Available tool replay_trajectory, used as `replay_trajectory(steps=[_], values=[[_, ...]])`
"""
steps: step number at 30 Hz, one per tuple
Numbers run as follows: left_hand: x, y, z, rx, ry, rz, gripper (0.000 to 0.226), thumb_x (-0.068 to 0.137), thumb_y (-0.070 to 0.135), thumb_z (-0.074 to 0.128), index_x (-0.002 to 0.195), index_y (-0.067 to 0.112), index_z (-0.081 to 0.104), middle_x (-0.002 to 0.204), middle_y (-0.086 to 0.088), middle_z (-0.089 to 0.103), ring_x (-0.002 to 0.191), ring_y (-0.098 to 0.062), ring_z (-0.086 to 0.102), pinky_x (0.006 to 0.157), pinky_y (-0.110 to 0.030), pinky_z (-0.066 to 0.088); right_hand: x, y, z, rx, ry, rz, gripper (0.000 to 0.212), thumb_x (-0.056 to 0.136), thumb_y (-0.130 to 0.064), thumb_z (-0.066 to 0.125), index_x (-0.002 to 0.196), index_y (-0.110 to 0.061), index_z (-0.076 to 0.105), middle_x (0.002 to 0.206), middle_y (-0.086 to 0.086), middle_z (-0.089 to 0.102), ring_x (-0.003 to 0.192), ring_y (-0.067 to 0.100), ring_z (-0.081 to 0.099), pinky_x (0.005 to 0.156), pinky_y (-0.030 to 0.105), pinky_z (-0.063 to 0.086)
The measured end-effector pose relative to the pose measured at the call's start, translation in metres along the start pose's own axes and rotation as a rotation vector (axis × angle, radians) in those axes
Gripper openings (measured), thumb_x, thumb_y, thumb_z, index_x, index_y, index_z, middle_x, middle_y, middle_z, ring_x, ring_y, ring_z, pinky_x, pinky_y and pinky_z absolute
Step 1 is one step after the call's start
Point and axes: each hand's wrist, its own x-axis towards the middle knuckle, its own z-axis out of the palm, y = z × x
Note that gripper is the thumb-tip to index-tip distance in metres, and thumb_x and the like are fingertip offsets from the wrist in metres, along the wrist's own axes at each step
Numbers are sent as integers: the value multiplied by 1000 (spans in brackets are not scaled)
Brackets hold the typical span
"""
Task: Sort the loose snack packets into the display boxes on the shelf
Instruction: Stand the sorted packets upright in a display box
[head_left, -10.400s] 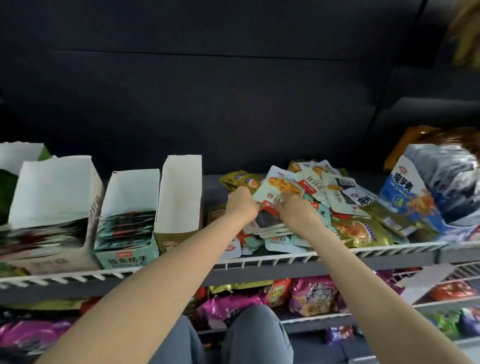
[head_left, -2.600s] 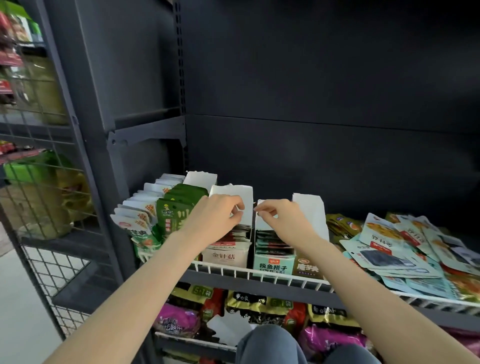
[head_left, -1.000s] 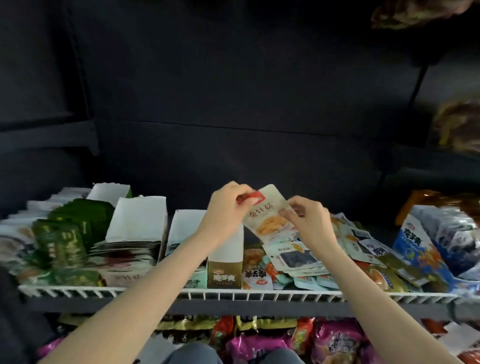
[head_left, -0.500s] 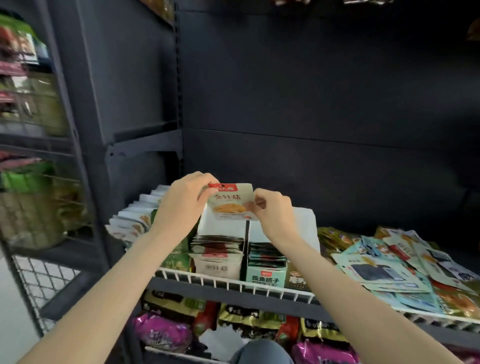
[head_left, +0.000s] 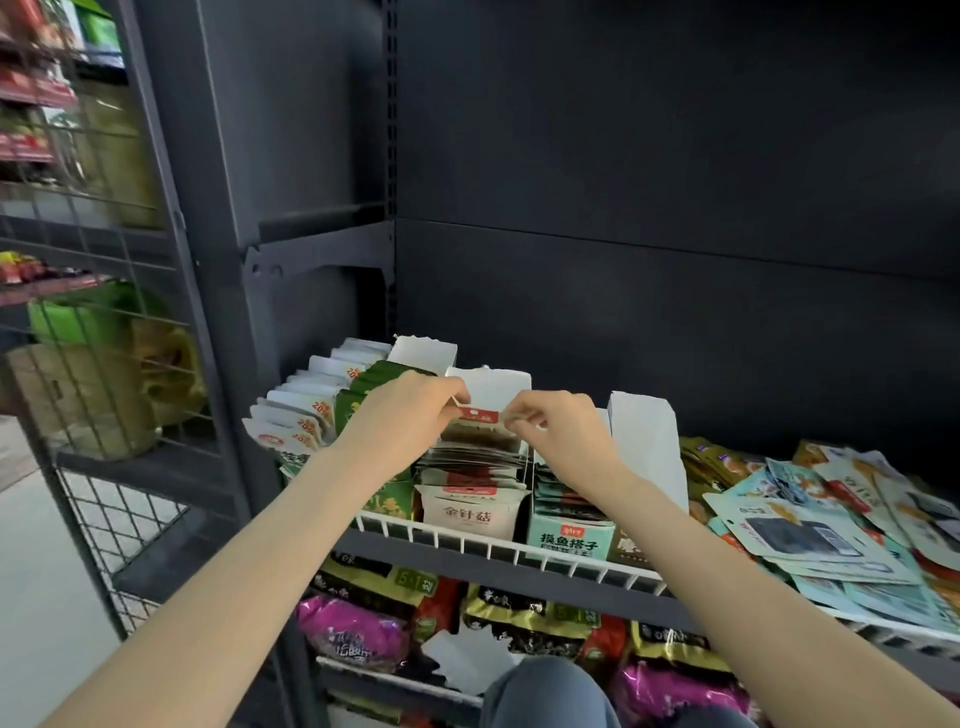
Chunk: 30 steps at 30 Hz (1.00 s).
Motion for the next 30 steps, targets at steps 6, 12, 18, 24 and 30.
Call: replay_trajectory(steps=[6, 12, 18, 24, 30], values=[[6, 19, 10, -111, -80, 20, 20, 92, 29, 55, 109, 24, 66, 99, 6, 69, 91, -9, 63, 79, -30, 53, -10, 16, -16, 152, -166, -2, 20, 93, -22, 55, 108, -23, 68, 104, -12, 68, 94, -1, 59, 81, 10, 42], [27, 87, 34, -495, -38, 27, 14, 93, 22, 55, 103, 25, 65, 89, 13, 63, 82, 1, 57, 72, -6, 39, -33, 67, -57, 224, 140, 141, 18, 92, -17, 54, 96, -24, 70, 95, -15, 68, 90, -3, 59, 76, 2, 40], [62, 196, 88, -663, -154, -28, 31, 96, 17, 46, 126, 12, 54, 116, -4, 62, 99, -15, 61, 81, -22, 46, -67, 145, -92, 45, 251, 392, 24, 93, -14, 51, 110, -18, 67, 106, -3, 67, 95, 12, 60, 74, 18, 42], [76, 271, 147, -357, -593, -76, 28, 96, 13, 43, 116, -4, 53, 104, -15, 58, 83, -22, 54, 59, -29, 39, -107, 221, -115, -114, -65, 714, 59, 92, -28, 55, 145, -15, 32, 140, 11, 47, 124, 28, 48, 92, 30, 40], [84, 280, 187, -157, -622, -122, 31, 96, 16, 50, 123, 0, 51, 117, -14, 61, 103, -25, 61, 78, -29, 50, -126, 250, -119, -205, -219, 694, 47, 96, -27, 47, 142, -16, 41, 140, 10, 49, 126, 28, 46, 98, 29, 38]])
